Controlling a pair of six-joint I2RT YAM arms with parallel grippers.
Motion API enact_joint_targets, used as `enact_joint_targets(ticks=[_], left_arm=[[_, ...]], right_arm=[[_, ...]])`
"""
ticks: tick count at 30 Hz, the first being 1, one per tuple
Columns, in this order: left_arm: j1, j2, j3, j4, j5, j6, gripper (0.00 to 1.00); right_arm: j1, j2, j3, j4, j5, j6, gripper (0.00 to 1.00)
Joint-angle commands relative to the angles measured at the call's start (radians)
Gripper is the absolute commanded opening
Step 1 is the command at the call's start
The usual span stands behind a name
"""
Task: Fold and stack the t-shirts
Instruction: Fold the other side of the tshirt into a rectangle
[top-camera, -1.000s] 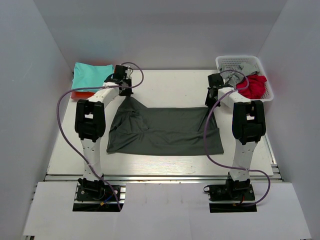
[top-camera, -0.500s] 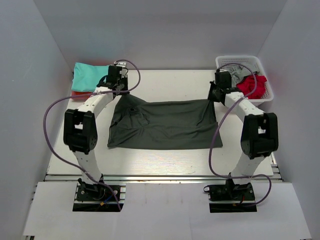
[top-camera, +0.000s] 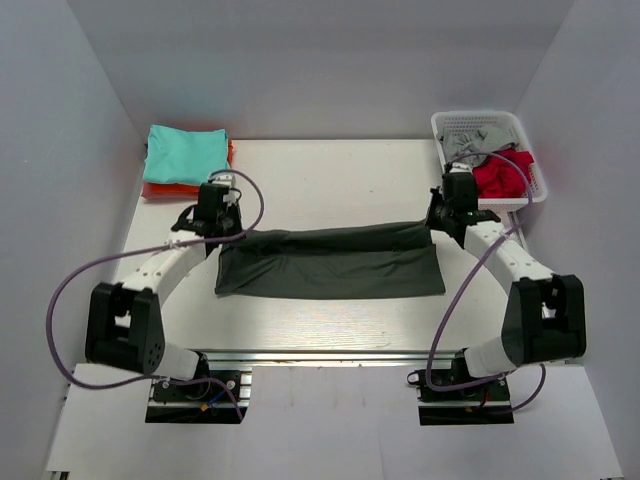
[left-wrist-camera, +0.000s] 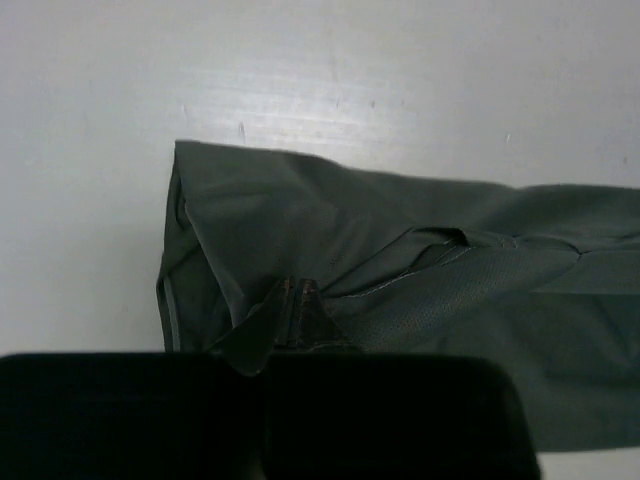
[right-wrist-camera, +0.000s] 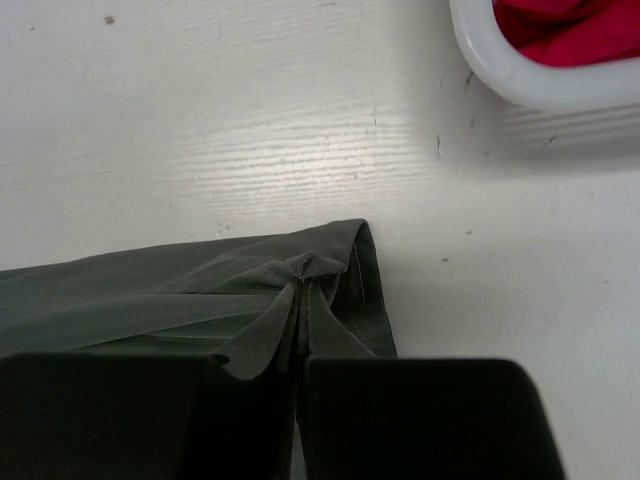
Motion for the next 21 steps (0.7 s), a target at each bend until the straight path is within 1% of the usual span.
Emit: enact_joint_targets(ticks=[1,2,4,5,8,9,10,11,12,13,14,16,17,18,20,21], left_arm=[[-0.006,-0.132,-0.094,0.003,0.018,-0.061,0.00],[-0.006,-0.171,-0.143,0.003,0.044,-0.083,0.00],[-0.006,-0.213,-0.191,0.012,0.093,-0.099,0.00],[-0.006,-0.225,-0.241,0.025,0.108,-0.108,0.00],[-0.006,-0.264,-0.335,0.039,0.147,-0.155,0.00],[-0.006,-0.264,-0.352,0.039,0.147,-0.166,0.00],[-0.006,-0.276,-0.363,0.004,0.147,-0.177,0.08],[-0.006,-0.276,-0.378,-0.018,0.147,-0.191,0.21],[-0.006,-0.300,-0.378,-0.042,0.147,-0.200,0.35],[-0.006,-0.310,-0.378,-0.102,0.125,-0.200,0.53],[-0.006,-0.324,-0.378,-0.130,0.107,-0.217,0.65],[-0.006,-0.366,-0.364,-0.174,0.082,-0.261,0.79],[-0.006,-0.382,-0.352,-0.211,0.069,-0.277,1.00],[-0.006,-0.394,-0.341,-0.211,0.046,-0.288,1.00],[-0.006,-0.416,-0.303,-0.202,0.036,-0.288,1.00],[-0.006,-0.425,-0.279,-0.190,0.045,-0.288,1.00]], right_arm=[[0.000,-0.073,-0.058,0.039,0.006,0.011,0.00],[0.002,-0.091,-0.088,0.039,-0.002,0.008,0.00],[0.006,-0.129,-0.114,0.038,-0.003,0.021,0.00],[0.005,-0.137,-0.159,0.038,-0.014,0.025,0.00],[0.003,-0.180,-0.209,0.035,-0.049,0.072,0.00],[0.002,-0.203,-0.269,0.033,-0.051,0.099,0.00],[0.003,-0.208,-0.291,0.032,-0.057,0.109,0.00],[0.003,-0.211,-0.309,0.015,-0.033,0.138,0.04],[0.003,-0.228,-0.356,0.001,-0.025,0.155,0.28],[0.002,-0.235,-0.364,-0.011,-0.002,0.164,0.42],[0.000,-0.236,-0.369,-0.066,0.035,0.173,0.50],[0.002,-0.269,-0.362,-0.100,0.053,0.173,0.57],[0.003,-0.281,-0.357,-0.128,0.081,0.175,0.59],[0.002,-0.315,-0.345,-0.140,0.081,0.170,0.59],[0.005,-0.359,-0.311,-0.136,0.057,0.167,0.65],[0.005,-0.367,-0.306,-0.101,0.037,0.155,0.66]])
